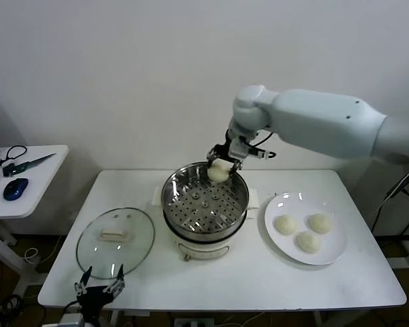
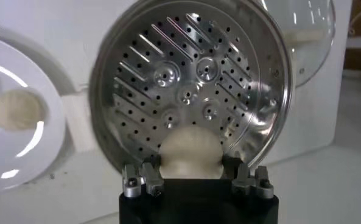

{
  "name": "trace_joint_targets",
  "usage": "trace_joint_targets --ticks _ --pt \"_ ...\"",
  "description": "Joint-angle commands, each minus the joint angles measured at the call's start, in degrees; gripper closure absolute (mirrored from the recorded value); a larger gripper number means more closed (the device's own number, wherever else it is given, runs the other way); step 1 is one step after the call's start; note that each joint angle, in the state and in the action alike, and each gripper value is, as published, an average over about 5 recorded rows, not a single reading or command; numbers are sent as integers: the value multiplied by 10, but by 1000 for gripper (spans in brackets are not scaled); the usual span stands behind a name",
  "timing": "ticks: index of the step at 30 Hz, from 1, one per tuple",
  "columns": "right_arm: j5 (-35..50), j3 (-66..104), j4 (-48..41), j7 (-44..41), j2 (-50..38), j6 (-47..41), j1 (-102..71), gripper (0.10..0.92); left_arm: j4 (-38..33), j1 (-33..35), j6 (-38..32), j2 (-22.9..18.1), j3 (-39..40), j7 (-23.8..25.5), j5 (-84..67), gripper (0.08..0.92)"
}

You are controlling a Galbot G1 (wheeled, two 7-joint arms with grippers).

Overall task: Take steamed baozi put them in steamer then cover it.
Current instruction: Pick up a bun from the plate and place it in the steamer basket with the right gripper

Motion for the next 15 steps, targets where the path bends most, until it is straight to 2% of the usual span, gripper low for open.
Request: trace_joint_targets --ticks 1,8,15 --pt "-119 42 -64 44 52 43 -87 347 -1 0 0 1 0 0 0 177" --pt "-168 73 -146 42 86 70 -116 347 7 -4 -2 2 0 0 -1 177" --pt "-163 76 -175 32 94 83 -124 342 11 -6 -3 1 -1 0 -3 177"
